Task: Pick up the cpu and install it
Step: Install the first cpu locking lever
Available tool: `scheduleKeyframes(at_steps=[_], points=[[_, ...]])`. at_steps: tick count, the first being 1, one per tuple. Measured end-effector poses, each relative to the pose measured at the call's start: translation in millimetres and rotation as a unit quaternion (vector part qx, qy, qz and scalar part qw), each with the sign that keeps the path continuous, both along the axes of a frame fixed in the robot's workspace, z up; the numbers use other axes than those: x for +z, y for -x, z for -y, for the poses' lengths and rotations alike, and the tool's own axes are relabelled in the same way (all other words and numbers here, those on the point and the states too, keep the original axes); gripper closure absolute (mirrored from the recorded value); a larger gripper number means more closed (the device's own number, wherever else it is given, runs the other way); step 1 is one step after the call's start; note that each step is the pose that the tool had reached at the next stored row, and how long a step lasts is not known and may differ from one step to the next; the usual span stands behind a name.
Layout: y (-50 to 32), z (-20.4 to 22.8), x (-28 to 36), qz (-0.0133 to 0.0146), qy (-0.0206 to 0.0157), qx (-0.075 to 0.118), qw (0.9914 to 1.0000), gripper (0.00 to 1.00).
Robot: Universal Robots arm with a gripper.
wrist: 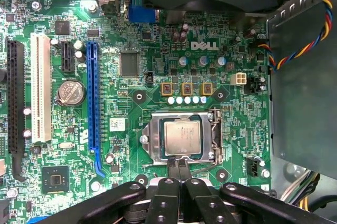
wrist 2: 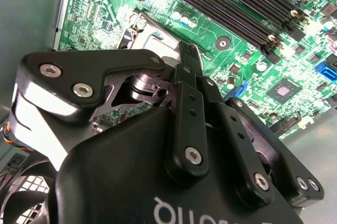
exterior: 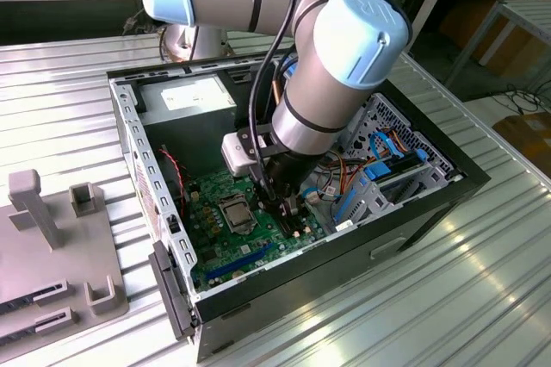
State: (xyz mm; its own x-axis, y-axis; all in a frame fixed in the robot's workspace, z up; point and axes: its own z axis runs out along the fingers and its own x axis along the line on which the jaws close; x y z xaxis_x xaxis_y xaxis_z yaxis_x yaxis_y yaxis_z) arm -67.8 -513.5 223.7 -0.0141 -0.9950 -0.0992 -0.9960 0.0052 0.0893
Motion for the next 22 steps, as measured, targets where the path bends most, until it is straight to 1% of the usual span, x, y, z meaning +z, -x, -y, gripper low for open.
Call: scheduleKeyframes(at_steps=[8, 10, 18, 22], points=[[0.3, -2.8, 1.5, 0.0, -0.0002, 0.0, 1.0, 0.89], [0.3, -4.5, 2.3, 0.0, -0.0002, 0.0, 1.0, 0.89], [0.6, -12.7, 3.5, 0.0, -0.0022, 0.0, 1.0, 0.89], [1.8, -16.5, 5.9, 0.0001, -0.0035, 0.0, 0.99999, 0.89]])
